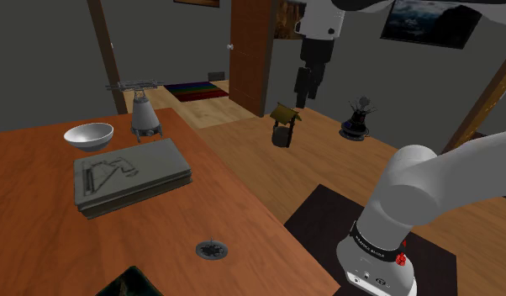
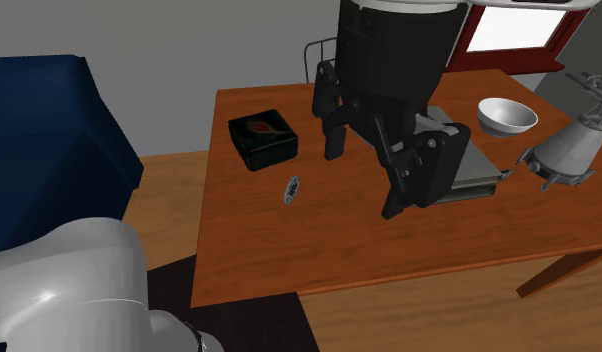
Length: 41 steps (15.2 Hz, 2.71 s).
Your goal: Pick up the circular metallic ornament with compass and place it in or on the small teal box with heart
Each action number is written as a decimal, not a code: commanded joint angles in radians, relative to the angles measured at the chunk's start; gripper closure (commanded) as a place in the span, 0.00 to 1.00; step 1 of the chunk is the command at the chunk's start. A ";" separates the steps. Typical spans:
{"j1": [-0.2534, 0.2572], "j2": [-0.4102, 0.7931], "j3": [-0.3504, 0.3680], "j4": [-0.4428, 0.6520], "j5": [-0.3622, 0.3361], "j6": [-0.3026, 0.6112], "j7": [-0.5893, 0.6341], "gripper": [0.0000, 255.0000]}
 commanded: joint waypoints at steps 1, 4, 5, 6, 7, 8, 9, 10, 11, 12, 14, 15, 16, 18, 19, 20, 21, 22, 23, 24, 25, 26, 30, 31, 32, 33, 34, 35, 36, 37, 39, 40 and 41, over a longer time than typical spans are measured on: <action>0.000 0.000 0.000 0.000 0.000 0.000 0.000 0.00; 0.031 0.021 0.034 -0.060 0.025 0.081 0.006 0.00; 0.042 0.030 0.045 -0.079 0.034 0.109 0.008 0.00; 0.053 0.040 0.057 -0.096 0.042 0.137 0.010 0.00; 0.064 0.051 0.069 -0.112 0.050 0.165 0.012 0.00; 0.075 0.064 0.081 -0.128 0.058 0.194 0.014 0.00; 0.086 0.078 0.093 -0.142 0.066 0.222 0.016 0.00; 0.097 0.093 0.105 -0.156 0.074 0.251 0.017 0.00; 0.108 0.109 0.117 -0.169 0.082 0.281 0.019 0.00; 0.119 0.126 0.130 -0.180 0.089 0.310 0.021 0.00; 0.141 0.164 0.156 -0.200 0.103 0.370 0.025 0.00; 0.152 0.185 0.168 -0.209 0.110 0.400 0.027 0.00; 0.162 0.207 0.182 -0.216 0.116 0.430 0.029 0.00; 0.182 0.255 0.209 -0.228 0.127 0.491 0.034 0.00; 0.191 0.280 0.222 -0.232 0.131 0.521 0.037 0.00; 0.201 0.307 0.236 -0.235 0.135 0.552 0.040 0.00; 0.209 0.334 0.250 -0.237 0.138 0.582 0.043 0.00; 0.217 0.363 0.264 -0.238 0.140 0.613 0.047 0.00; 0.225 0.392 0.278 -0.238 0.141 0.643 0.051 0.00; 0.233 0.423 0.293 -0.237 0.141 0.672 0.056 0.00; 0.239 0.454 0.307 -0.234 0.139 0.702 0.061 0.00; 0.246 0.486 0.321 -0.231 0.136 0.731 0.067 0.00; 0.266 0.622 0.378 -0.207 0.102 0.843 0.104 0.00; 0.271 0.657 0.391 -0.199 0.088 0.869 0.116 0.00; 0.275 0.694 0.403 -0.189 0.070 0.895 0.131 0.00; 0.280 0.731 0.415 -0.179 0.050 0.919 0.147 0.00; 0.285 0.768 0.425 -0.167 0.026 0.943 0.165 0.00; 0.291 0.806 0.433 -0.155 0.000 0.965 0.185 0.00; 0.295 0.825 0.436 -0.148 -0.014 0.975 0.195 0.00; 0.296 0.838 0.434 -0.150 -0.025 0.990 0.203 0.00; 0.297 0.866 0.430 -0.154 -0.049 1.018 0.220 0.00; 0.298 0.881 0.427 -0.155 -0.061 1.032 0.229 0.00; 0.299 0.895 0.424 -0.156 -0.074 1.045 0.238 0.00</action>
